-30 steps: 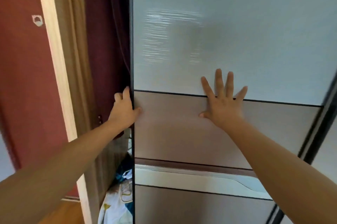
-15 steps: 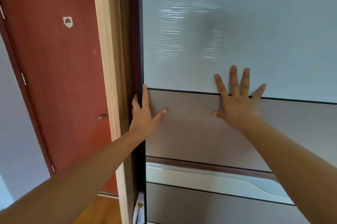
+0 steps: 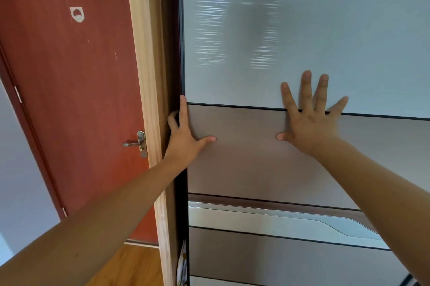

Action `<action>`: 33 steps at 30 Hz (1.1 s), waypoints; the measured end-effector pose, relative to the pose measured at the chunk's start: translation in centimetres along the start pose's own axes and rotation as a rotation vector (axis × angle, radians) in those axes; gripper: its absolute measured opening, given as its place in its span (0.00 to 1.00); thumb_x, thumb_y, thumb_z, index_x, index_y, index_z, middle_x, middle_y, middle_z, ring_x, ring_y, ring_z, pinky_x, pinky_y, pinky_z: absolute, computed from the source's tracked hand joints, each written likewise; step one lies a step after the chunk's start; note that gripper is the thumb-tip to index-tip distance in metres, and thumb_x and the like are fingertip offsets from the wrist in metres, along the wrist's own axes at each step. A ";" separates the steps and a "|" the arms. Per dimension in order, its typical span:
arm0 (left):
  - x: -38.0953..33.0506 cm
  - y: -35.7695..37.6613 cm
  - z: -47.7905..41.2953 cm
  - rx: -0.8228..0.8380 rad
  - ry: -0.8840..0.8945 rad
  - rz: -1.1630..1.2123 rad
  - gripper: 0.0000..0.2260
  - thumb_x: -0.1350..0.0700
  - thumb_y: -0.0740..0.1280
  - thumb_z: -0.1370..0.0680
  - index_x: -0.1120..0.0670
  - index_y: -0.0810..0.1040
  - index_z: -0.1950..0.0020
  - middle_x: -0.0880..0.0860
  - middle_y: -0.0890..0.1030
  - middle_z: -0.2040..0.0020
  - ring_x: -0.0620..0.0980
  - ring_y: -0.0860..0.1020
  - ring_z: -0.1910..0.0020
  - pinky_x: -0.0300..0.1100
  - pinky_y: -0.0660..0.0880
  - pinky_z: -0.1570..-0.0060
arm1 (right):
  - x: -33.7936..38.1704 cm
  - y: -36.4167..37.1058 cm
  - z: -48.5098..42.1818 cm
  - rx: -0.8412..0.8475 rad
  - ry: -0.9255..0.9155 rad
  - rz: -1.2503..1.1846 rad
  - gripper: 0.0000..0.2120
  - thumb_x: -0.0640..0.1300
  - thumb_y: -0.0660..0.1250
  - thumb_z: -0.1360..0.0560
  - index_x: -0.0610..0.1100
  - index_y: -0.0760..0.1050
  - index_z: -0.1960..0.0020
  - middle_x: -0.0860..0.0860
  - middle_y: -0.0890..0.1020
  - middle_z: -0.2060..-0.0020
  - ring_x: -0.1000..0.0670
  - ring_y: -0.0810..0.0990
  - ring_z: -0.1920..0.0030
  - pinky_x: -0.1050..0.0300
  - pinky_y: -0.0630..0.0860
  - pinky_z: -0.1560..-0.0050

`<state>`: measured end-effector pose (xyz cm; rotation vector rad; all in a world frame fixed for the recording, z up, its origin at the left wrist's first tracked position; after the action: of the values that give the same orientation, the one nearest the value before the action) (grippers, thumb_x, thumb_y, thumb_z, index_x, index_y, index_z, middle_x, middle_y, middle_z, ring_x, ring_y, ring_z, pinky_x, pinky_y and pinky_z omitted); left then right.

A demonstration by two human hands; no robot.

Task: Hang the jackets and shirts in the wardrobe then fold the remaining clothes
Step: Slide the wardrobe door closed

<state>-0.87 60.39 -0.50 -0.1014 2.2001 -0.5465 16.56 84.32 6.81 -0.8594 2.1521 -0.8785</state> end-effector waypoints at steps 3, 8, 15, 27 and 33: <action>0.8 0.0 0.1 0.016 -0.042 0.107 0.61 0.50 0.81 0.32 0.30 0.32 0.24 0.52 0.58 0.22 0.46 0.63 0.27 0.50 0.62 0.26 | 0.3 -0.1 -0.1 0.019 -0.002 0.006 0.64 0.75 0.67 0.34 0.52 0.22 0.23 0.38 0.24 0.25 0.29 0.28 0.25 0.15 0.54 0.36; 1.8 -0.1 -0.5 0.040 -0.114 0.295 0.63 0.55 0.83 0.34 0.33 0.35 0.22 0.46 0.63 0.21 0.41 0.68 0.29 0.39 0.66 0.31 | 0.8 -0.1 -0.1 0.026 -0.008 0.006 0.64 0.75 0.66 0.33 0.52 0.21 0.24 0.38 0.23 0.26 0.29 0.27 0.25 0.15 0.54 0.36; -5.0 -0.4 1.4 -0.143 0.343 -0.425 0.54 0.50 0.77 0.27 0.43 0.37 0.18 0.56 0.37 0.18 0.57 0.41 0.19 0.59 0.51 0.21 | 0.9 -0.3 -0.1 0.011 -0.004 0.014 0.64 0.75 0.66 0.33 0.51 0.22 0.23 0.38 0.24 0.25 0.29 0.28 0.25 0.15 0.55 0.36; -4.4 1.7 -0.7 0.107 0.580 -1.138 0.63 0.36 0.78 0.35 0.46 0.34 0.19 0.65 0.32 0.21 0.67 0.34 0.22 0.68 0.45 0.24 | 2.5 -0.1 -0.6 -0.021 -0.015 0.003 0.64 0.74 0.67 0.33 0.51 0.23 0.23 0.37 0.26 0.25 0.28 0.30 0.24 0.14 0.54 0.37; -4.4 2.2 -0.8 0.140 0.548 -1.149 0.63 0.36 0.77 0.34 0.47 0.29 0.21 0.65 0.28 0.23 0.67 0.30 0.23 0.68 0.42 0.25 | 2.4 -0.3 -0.4 -0.030 0.013 0.000 0.65 0.74 0.68 0.34 0.50 0.24 0.22 0.37 0.27 0.24 0.28 0.31 0.24 0.15 0.56 0.36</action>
<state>1.52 63.75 2.21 -1.3204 2.4402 -1.4737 14.96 82.53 6.53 -0.8710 2.1814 -0.8561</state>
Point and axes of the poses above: each hand's wrist, its own z-axis away from the middle knuckle, its own y-axis out of the palm, x = y × z, the point moved 9 cm from there along -z, towards the middle knuckle
